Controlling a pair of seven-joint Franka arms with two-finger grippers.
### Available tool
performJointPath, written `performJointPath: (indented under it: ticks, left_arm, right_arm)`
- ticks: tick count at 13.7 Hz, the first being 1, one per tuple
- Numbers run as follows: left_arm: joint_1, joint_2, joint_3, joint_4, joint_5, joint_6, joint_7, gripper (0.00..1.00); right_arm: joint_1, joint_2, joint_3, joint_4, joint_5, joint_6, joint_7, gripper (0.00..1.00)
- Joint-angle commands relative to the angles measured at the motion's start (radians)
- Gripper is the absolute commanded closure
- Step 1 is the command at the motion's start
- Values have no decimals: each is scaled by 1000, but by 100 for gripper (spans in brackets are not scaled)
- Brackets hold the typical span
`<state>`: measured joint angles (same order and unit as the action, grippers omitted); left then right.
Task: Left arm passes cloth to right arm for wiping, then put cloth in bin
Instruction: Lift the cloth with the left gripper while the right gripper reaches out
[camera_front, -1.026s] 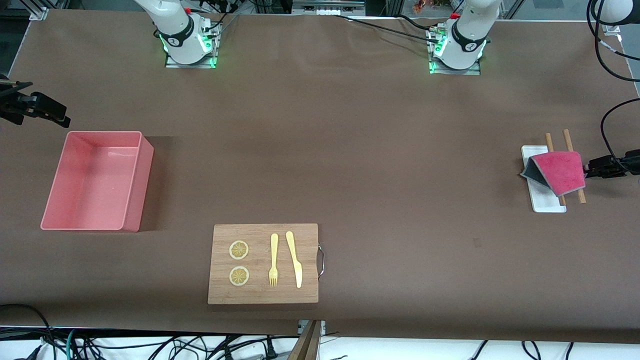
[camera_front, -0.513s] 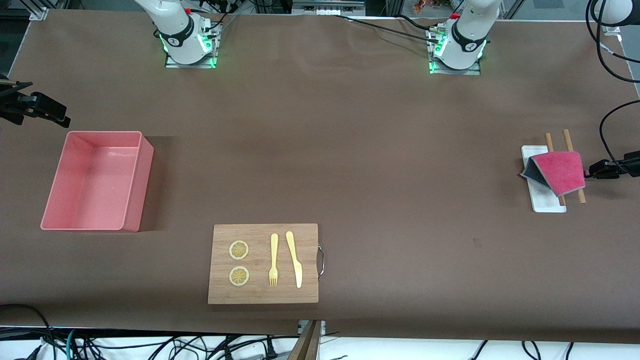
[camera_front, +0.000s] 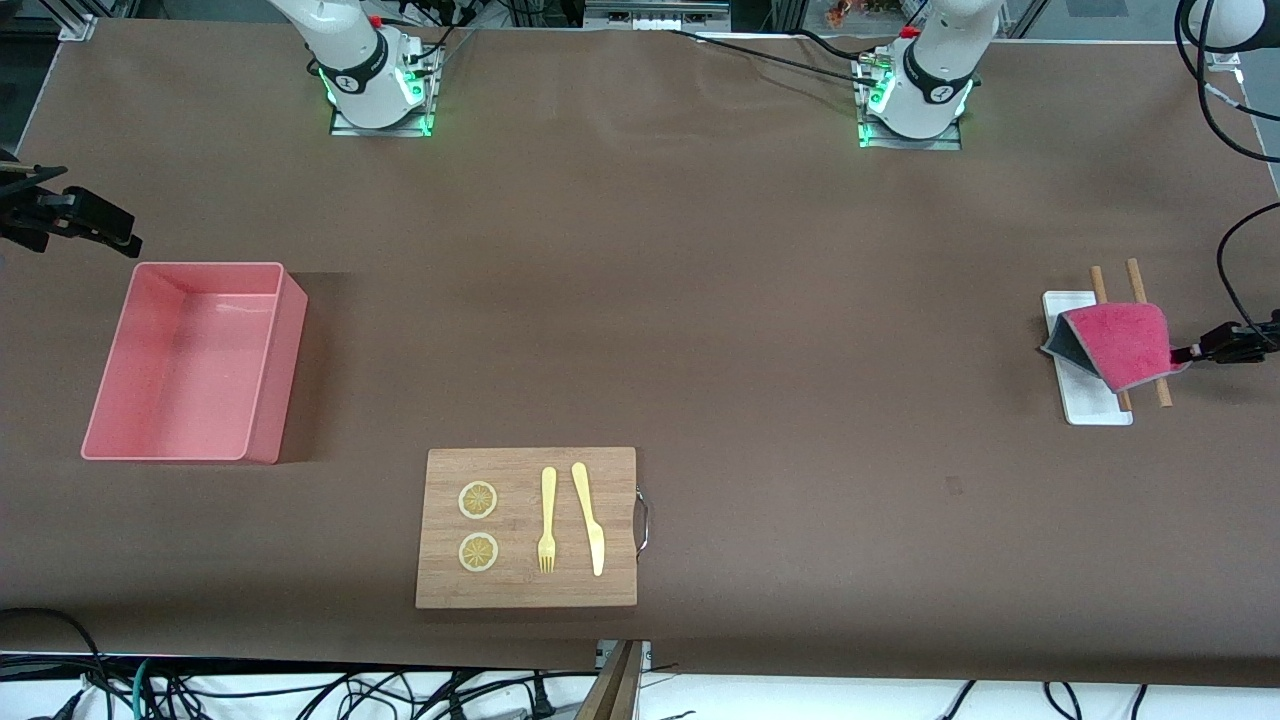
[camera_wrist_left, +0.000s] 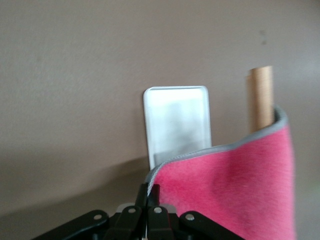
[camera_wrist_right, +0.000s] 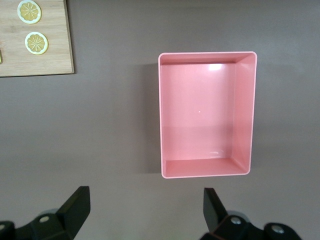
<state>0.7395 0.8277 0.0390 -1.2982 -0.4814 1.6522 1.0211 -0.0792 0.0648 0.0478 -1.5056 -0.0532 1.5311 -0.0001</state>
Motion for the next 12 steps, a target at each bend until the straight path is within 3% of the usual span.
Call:
performJointPath:
  ticks: [1, 4, 7, 12]
  left_arm:
    - [-6, -39, -7, 65, 44, -74, -3, 100]
    - [-41, -143, -19, 68, 159, -74, -6, 100]
    - [-106, -232, -18, 57, 193, -119, -38, 100]
    - [-267, -352, -19, 59, 260, -255, -335, 100]
  right_arm:
    - [-4, 7, 0, 16, 10, 9, 3, 0]
    - [-5, 21, -2, 4, 15, 9, 2, 0]
    - [-7, 26, 0, 10, 29, 46, 3, 0]
    - [-4, 116, 9, 5, 56, 75, -8, 0]
